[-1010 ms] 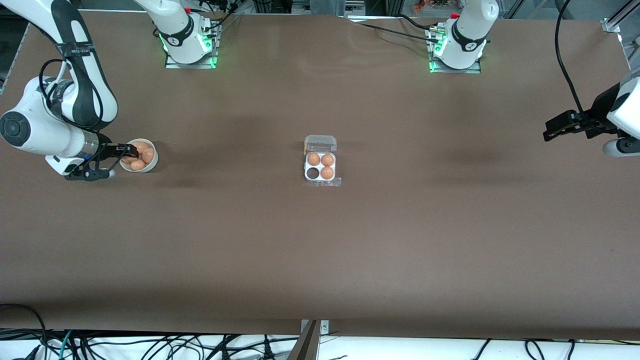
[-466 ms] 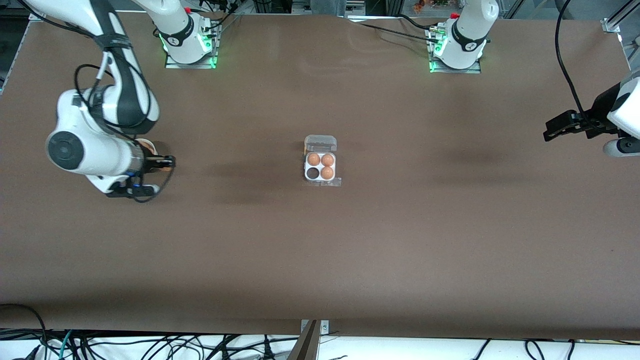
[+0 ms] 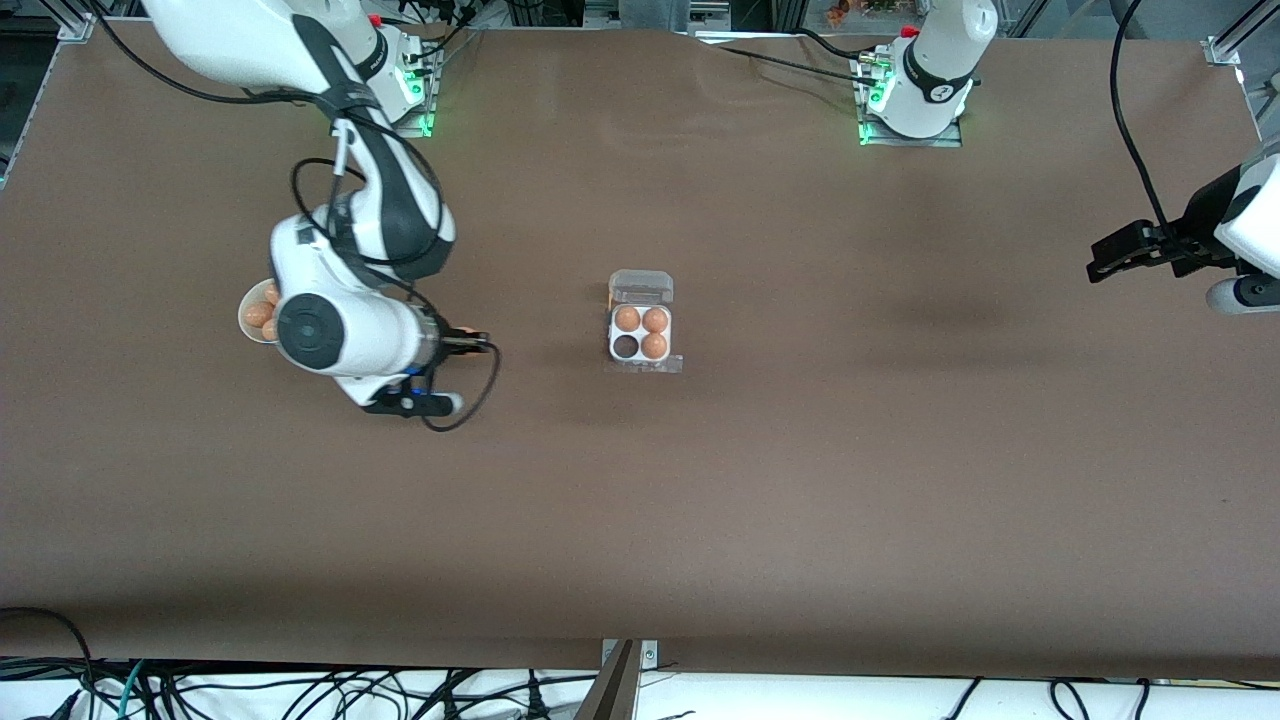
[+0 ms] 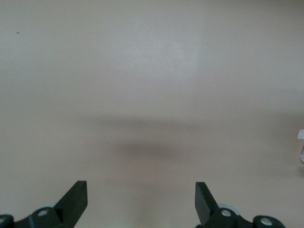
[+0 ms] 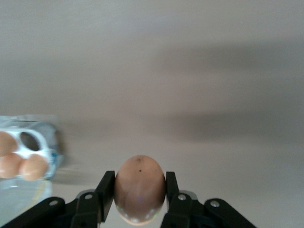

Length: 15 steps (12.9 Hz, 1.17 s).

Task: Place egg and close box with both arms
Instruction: 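Lift the egg and carry it to the clear egg box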

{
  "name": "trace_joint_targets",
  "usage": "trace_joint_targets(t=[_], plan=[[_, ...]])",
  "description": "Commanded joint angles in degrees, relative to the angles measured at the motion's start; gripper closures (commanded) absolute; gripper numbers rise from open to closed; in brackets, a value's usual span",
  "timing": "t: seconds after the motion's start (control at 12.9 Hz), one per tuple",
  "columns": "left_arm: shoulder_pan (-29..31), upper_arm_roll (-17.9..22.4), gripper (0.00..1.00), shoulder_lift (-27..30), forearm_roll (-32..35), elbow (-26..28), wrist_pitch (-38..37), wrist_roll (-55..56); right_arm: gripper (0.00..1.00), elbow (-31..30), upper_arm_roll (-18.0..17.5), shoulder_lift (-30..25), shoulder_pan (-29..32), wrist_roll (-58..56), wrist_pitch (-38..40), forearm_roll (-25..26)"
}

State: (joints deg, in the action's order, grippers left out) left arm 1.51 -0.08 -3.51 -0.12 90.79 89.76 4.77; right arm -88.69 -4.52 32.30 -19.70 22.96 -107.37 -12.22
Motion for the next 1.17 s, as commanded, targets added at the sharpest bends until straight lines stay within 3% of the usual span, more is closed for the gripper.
trace_joint_targets(t=[0.0, 0.54, 1.09], plan=[[0.3, -0.2, 0.00, -0.4, 0.8, -1.5, -1.2, -1.4, 0.83, 6.3, 0.1, 4.6, -4.3, 8.0, 1.4, -2.8], [0.3, -0.2, 0.00, -0.3, 0.8, -1.5, -1.2, -1.4, 0.83, 12.3, 0.1, 11.1, -13.3, 25.5, -3.1, -2.9], [0.3, -0.2, 0.00, -0.4, 0.6, -1.5, -1.2, -1.4, 0.83, 16.3, -0.2, 15.7, -15.5, 29.0, -7.5, -3.0]])
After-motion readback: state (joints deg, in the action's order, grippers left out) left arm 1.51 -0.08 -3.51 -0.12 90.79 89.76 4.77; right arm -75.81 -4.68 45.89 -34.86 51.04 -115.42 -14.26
